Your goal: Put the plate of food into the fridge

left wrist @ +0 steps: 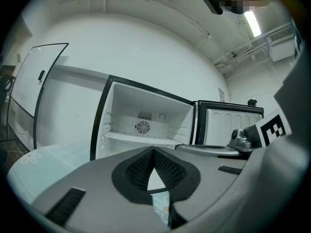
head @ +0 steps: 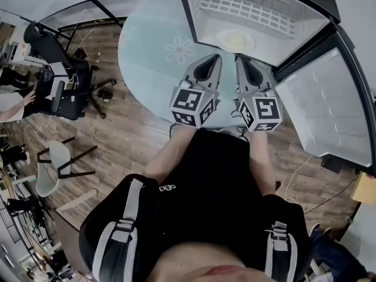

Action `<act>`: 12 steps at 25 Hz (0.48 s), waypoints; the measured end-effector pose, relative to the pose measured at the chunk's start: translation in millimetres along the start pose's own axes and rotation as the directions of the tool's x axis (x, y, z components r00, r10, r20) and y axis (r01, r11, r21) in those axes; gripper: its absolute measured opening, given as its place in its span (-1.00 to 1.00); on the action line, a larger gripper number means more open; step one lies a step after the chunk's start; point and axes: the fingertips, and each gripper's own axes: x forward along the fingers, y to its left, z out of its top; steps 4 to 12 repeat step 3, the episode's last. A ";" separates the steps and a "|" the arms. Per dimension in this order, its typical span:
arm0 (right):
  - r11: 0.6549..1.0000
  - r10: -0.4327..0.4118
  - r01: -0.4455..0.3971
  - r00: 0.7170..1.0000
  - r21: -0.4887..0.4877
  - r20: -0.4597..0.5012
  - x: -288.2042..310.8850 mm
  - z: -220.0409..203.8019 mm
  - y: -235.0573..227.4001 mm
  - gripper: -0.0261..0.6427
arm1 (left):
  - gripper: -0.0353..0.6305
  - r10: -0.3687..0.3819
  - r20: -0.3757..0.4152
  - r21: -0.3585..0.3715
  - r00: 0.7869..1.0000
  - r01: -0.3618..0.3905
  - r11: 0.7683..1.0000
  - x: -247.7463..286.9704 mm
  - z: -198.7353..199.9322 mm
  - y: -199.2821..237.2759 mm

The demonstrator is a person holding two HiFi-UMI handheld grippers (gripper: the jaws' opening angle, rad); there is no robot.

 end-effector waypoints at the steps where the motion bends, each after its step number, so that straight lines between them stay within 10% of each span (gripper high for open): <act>1: 1.000 0.000 0.000 1.000 0.001 -0.002 -0.6 -1.5 -1.4 -0.92 | -0.89 0.001 -0.001 0.000 1.000 -0.001 1.000 0.8 -1.3 -0.5; 12: 1.000 0.001 -0.001 1.000 0.003 -0.005 -2.0 -4.5 -4.1 -0.92 | -0.89 0.003 -0.005 -0.001 1.000 -0.003 1.000 2.1 -4.2 -1.6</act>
